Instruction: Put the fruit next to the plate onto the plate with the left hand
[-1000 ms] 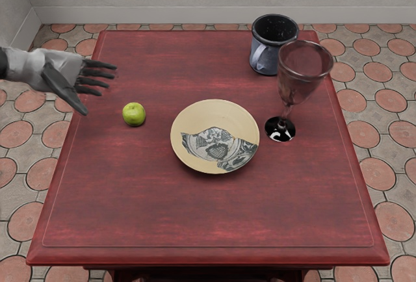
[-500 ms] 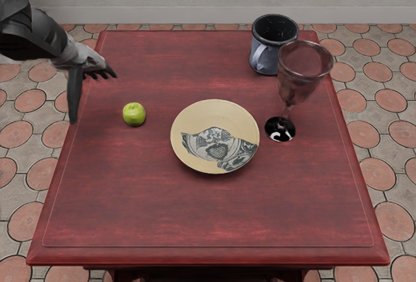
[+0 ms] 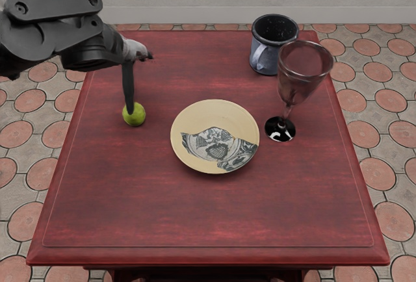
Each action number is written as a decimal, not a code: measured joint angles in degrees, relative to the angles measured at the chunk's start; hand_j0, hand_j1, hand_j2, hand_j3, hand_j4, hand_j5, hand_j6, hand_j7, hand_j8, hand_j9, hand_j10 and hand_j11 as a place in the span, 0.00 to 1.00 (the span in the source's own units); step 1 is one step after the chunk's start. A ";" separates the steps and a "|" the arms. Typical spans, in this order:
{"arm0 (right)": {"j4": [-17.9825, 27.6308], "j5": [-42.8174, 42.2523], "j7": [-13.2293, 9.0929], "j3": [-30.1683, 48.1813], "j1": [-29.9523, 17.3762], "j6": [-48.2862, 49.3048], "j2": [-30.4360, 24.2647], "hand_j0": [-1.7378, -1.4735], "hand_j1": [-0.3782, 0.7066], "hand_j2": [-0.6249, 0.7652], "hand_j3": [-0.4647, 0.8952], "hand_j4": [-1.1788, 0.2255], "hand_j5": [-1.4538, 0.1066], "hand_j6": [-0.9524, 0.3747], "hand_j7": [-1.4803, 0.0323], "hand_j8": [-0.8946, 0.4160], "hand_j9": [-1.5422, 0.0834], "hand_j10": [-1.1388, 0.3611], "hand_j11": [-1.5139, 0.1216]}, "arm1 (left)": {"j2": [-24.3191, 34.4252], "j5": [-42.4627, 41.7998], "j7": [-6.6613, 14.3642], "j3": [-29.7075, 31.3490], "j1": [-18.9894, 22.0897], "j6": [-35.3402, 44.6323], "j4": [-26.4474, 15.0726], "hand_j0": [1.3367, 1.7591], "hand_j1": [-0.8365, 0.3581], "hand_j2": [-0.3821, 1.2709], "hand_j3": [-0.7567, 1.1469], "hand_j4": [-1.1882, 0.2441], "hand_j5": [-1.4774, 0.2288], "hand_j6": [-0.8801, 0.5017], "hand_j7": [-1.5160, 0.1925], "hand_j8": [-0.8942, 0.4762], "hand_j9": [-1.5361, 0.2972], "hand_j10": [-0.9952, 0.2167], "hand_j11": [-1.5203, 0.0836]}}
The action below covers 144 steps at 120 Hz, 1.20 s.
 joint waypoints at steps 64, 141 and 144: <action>0.00 0.00 0.00 0.00 0.00 0.00 0.00 0.30 0.05 0.45 0.34 0.82 0.91 0.70 0.96 0.67 0.93 0.75 0.91 | -4.94 0.11 0.00 8.22 4.57 17.25 0.18 0.76 0.97 0.24 0.40 0.81 0.85 0.62 0.87 0.63 0.82 0.80 0.93; 0.00 0.00 0.00 0.01 0.00 0.00 0.00 0.30 0.05 0.45 0.34 0.82 0.91 0.70 0.96 0.67 0.93 0.75 0.91 | -9.07 1.69 0.03 12.00 5.21 22.41 -0.13 0.76 0.60 0.38 0.40 0.62 0.63 0.41 0.65 0.43 0.62 0.57 0.70; 0.00 0.00 0.00 0.00 0.00 0.00 0.00 0.30 0.05 0.45 0.34 0.82 0.91 0.70 0.96 0.67 0.93 0.75 0.91 | -9.10 1.75 0.01 12.51 5.13 22.47 -0.18 0.76 0.59 0.41 0.40 0.61 0.63 0.41 0.65 0.42 0.62 0.56 0.69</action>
